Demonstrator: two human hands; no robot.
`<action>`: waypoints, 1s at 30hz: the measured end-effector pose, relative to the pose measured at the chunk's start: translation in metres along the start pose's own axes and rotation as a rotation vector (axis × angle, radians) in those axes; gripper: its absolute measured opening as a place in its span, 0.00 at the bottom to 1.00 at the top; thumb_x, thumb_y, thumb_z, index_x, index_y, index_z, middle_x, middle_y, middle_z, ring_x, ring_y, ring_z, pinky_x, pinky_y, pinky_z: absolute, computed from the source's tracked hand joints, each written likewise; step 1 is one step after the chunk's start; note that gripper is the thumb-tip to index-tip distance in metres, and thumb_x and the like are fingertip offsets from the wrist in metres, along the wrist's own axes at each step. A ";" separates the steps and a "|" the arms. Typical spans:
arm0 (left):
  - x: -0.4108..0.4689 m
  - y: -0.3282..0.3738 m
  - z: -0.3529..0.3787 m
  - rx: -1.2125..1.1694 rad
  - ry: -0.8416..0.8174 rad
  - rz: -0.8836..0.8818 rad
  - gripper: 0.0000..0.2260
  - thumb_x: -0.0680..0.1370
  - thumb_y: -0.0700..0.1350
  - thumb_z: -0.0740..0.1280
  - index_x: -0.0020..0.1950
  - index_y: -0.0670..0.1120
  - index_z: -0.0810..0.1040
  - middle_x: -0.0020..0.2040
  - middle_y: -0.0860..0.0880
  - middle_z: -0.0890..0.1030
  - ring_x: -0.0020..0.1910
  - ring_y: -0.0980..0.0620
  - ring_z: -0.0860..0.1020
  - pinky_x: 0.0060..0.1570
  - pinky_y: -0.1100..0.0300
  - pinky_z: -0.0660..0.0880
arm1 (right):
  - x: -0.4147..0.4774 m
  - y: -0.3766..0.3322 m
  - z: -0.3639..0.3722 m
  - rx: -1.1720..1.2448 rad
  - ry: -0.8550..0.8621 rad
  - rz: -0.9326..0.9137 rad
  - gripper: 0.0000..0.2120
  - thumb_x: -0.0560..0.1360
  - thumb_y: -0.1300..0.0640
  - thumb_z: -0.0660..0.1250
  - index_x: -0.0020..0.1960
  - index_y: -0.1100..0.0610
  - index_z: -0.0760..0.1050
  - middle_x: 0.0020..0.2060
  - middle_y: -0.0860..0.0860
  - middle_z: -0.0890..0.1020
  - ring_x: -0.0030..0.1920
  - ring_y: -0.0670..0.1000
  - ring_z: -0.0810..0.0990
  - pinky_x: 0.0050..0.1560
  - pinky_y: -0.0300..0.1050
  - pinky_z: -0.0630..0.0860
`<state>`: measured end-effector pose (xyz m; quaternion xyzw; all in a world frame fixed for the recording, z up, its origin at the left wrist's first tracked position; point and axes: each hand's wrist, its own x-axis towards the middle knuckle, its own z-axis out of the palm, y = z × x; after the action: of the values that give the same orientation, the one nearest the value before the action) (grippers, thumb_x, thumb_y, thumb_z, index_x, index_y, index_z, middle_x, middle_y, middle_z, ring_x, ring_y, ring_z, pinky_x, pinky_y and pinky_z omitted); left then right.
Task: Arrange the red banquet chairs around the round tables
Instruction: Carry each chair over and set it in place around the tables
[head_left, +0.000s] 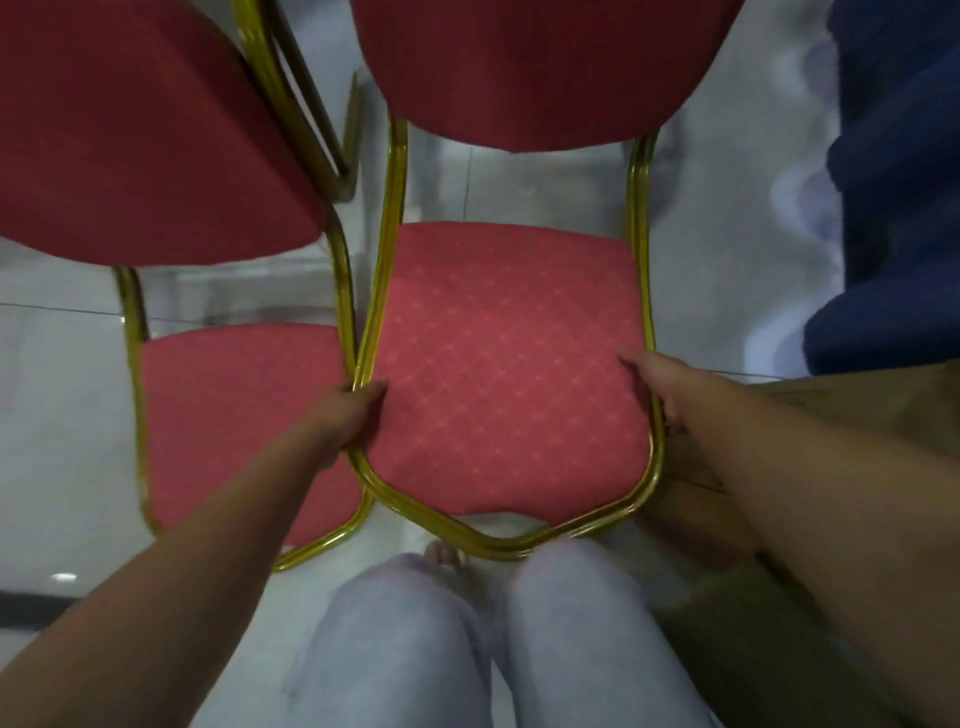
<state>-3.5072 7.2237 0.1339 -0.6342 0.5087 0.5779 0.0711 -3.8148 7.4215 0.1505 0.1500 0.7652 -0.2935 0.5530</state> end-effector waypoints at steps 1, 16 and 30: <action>-0.025 0.018 -0.010 -0.002 -0.003 0.002 0.11 0.80 0.51 0.65 0.41 0.47 0.73 0.30 0.48 0.72 0.22 0.54 0.70 0.20 0.68 0.65 | -0.027 -0.008 -0.007 -0.017 0.010 -0.001 0.20 0.80 0.46 0.64 0.63 0.60 0.75 0.52 0.58 0.83 0.48 0.58 0.82 0.45 0.50 0.78; -0.368 0.329 -0.128 -0.330 -0.127 -0.004 0.03 0.81 0.40 0.62 0.48 0.46 0.73 0.33 0.48 0.73 0.26 0.55 0.74 0.19 0.66 0.71 | -0.394 -0.183 -0.168 -0.023 0.109 -0.142 0.09 0.75 0.58 0.68 0.54 0.58 0.75 0.38 0.55 0.80 0.41 0.55 0.79 0.41 0.49 0.77; -0.420 0.436 -0.114 -0.284 -0.209 0.164 0.14 0.81 0.42 0.62 0.67 0.49 0.71 0.43 0.46 0.80 0.36 0.49 0.79 0.38 0.55 0.77 | -0.448 -0.279 -0.141 0.167 -0.066 -0.493 0.10 0.78 0.43 0.65 0.52 0.49 0.75 0.49 0.52 0.78 0.46 0.56 0.80 0.43 0.51 0.78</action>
<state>-3.6713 7.1769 0.7260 -0.5311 0.4616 0.7104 -0.0141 -3.9225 7.3328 0.6789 -0.0058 0.7333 -0.4863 0.4752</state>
